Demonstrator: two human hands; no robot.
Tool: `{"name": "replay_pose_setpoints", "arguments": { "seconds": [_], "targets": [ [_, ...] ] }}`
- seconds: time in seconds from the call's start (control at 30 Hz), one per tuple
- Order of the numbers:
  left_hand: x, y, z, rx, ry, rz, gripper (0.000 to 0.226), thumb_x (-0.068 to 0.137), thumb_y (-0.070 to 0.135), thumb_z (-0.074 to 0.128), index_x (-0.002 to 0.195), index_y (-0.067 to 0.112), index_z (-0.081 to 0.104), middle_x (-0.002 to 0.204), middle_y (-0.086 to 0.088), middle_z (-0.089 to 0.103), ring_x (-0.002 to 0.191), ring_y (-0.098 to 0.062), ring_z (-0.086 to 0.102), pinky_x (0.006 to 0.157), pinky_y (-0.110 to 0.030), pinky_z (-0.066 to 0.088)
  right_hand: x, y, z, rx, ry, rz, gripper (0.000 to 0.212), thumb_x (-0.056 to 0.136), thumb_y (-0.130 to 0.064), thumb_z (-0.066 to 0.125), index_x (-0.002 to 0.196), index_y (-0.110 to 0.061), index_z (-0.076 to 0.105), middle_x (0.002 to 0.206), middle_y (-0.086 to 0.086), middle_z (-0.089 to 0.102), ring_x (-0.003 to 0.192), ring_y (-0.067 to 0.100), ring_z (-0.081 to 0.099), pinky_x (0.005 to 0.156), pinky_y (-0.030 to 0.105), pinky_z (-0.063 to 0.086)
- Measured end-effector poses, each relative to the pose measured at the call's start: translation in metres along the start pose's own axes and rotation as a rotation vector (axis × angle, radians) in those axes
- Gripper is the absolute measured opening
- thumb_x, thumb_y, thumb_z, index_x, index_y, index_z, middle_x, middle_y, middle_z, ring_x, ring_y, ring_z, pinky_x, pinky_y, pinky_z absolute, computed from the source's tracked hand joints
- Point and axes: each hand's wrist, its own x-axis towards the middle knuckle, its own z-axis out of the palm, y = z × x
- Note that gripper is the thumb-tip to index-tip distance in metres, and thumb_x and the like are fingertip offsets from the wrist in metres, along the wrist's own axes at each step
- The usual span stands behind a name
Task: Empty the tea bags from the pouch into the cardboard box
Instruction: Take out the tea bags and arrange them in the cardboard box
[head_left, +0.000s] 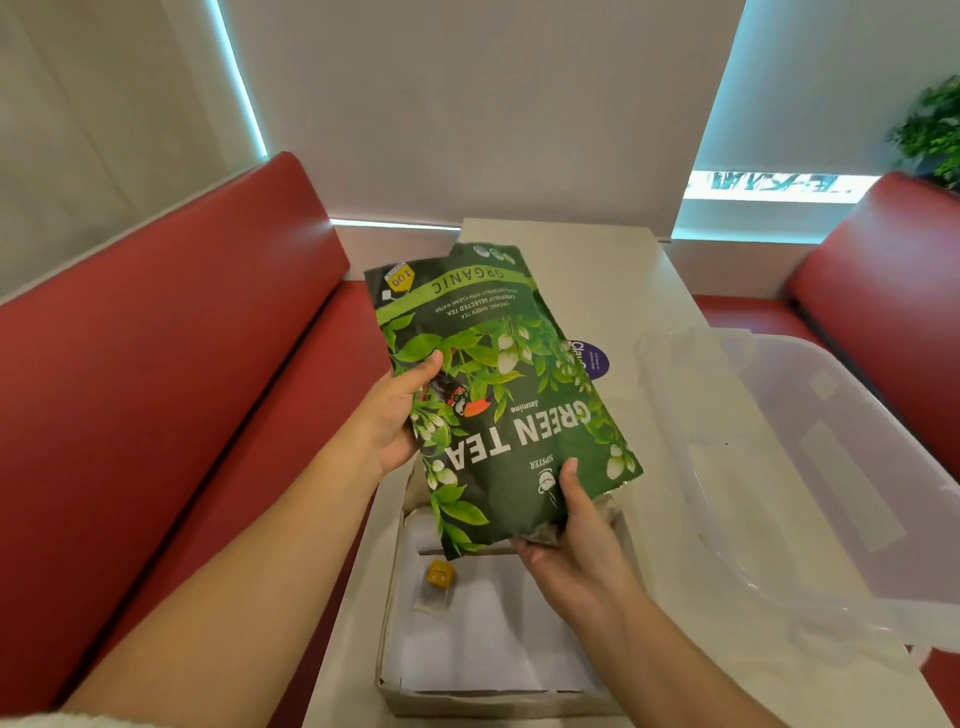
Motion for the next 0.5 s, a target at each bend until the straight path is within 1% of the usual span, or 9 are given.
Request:
{"name": "replay_pose_setpoints", "arguments": {
  "seconds": [0.07, 0.13, 0.2, 0.23, 0.3, 0.37, 0.4, 0.43, 0.5],
  "targets": [
    [0.009, -0.011, -0.007, 0.020, 0.092, -0.039, 0.039, 0.093, 0.021, 0.055, 0.130, 0.009, 0.054, 0.124, -0.017, 0.063, 0.099, -0.027, 0.069, 0.076, -0.041, 0.059, 0.001, 0.002, -0.004, -0.008, -0.015, 0.024, 0.033, 0.095, -0.032, 0.050, 0.118, -0.011, 0.060, 0.102, 0.010, 0.074, 0.088, 0.025, 0.072, 0.072, 0.045, 0.059],
    [0.018, -0.021, -0.012, 0.069, 0.187, -0.073, 0.035, 0.094, 0.022, 0.056, 0.127, 0.011, 0.057, 0.119, -0.017, 0.066, 0.090, -0.026, 0.071, 0.071, -0.040, 0.059, 0.002, 0.004, -0.009, -0.019, -0.034, 0.064, 0.032, 0.096, -0.028, 0.050, 0.121, -0.009, 0.058, 0.110, 0.013, 0.071, 0.096, 0.029, 0.069, 0.075, 0.048, 0.058],
    [0.025, -0.029, -0.016, 0.129, 0.248, -0.102, 0.033, 0.093, 0.022, 0.057, 0.124, 0.012, 0.058, 0.116, -0.016, 0.068, 0.088, -0.027, 0.070, 0.070, -0.039, 0.058, 0.001, 0.005, -0.014, -0.065, -0.032, 0.095, 0.031, 0.093, -0.023, 0.054, 0.119, -0.009, 0.059, 0.113, 0.014, 0.069, 0.101, 0.030, 0.067, 0.078, 0.048, 0.057],
    [0.029, -0.033, -0.016, 0.154, 0.273, -0.115, 0.031, 0.093, 0.021, 0.057, 0.122, 0.012, 0.059, 0.111, -0.015, 0.069, 0.085, -0.026, 0.069, 0.067, -0.037, 0.057, 0.001, 0.005, -0.017, -0.097, -0.029, 0.106, 0.030, 0.089, -0.020, 0.058, 0.118, -0.009, 0.060, 0.112, 0.014, 0.070, 0.100, 0.029, 0.068, 0.078, 0.045, 0.057],
    [0.034, -0.040, -0.018, 0.192, 0.305, -0.134, 0.027, 0.094, 0.020, 0.056, 0.119, 0.012, 0.059, 0.105, -0.012, 0.069, 0.077, -0.023, 0.068, 0.060, -0.032, 0.056, 0.000, 0.004, -0.023, -0.161, -0.039, 0.122, 0.036, 0.080, -0.011, 0.066, 0.115, -0.008, 0.062, 0.106, 0.013, 0.071, 0.091, 0.024, 0.070, 0.075, 0.037, 0.060],
    [0.041, -0.046, -0.020, 0.230, 0.321, -0.152, 0.025, 0.093, 0.019, 0.057, 0.117, 0.011, 0.060, 0.110, -0.015, 0.068, 0.076, -0.023, 0.066, 0.062, -0.033, 0.055, -0.001, 0.003, -0.028, -0.223, -0.059, 0.120, 0.039, 0.074, -0.003, 0.068, 0.112, -0.004, 0.061, 0.098, 0.013, 0.071, 0.082, 0.020, 0.070, 0.068, 0.029, 0.060],
    [0.044, -0.048, -0.021, 0.254, 0.327, -0.162, 0.024, 0.093, 0.019, 0.058, 0.115, 0.011, 0.061, 0.110, -0.016, 0.067, 0.076, -0.024, 0.066, 0.064, -0.034, 0.054, -0.001, 0.003, -0.030, -0.254, -0.060, 0.115, 0.037, 0.075, 0.000, 0.067, 0.111, -0.002, 0.060, 0.095, 0.013, 0.070, 0.079, 0.018, 0.069, 0.066, 0.027, 0.059],
    [0.046, -0.050, -0.022, 0.281, 0.335, -0.175, 0.024, 0.092, 0.020, 0.059, 0.114, 0.010, 0.061, 0.105, -0.016, 0.068, 0.076, -0.024, 0.066, 0.066, -0.035, 0.054, -0.001, 0.003, -0.031, -0.279, -0.055, 0.111, 0.034, 0.076, 0.002, 0.066, 0.110, -0.001, 0.059, 0.092, 0.013, 0.070, 0.077, 0.016, 0.069, 0.064, 0.025, 0.059],
    [0.048, -0.052, -0.024, 0.353, 0.343, -0.226, 0.025, 0.091, 0.021, 0.062, 0.112, 0.008, 0.062, 0.091, -0.011, 0.070, 0.074, -0.024, 0.066, 0.069, -0.036, 0.054, 0.001, 0.004, -0.033, -0.306, -0.034, 0.111, 0.026, 0.081, 0.005, 0.064, 0.105, 0.001, 0.058, 0.086, 0.013, 0.069, 0.071, 0.014, 0.069, 0.063, 0.024, 0.059]
  ]
}}
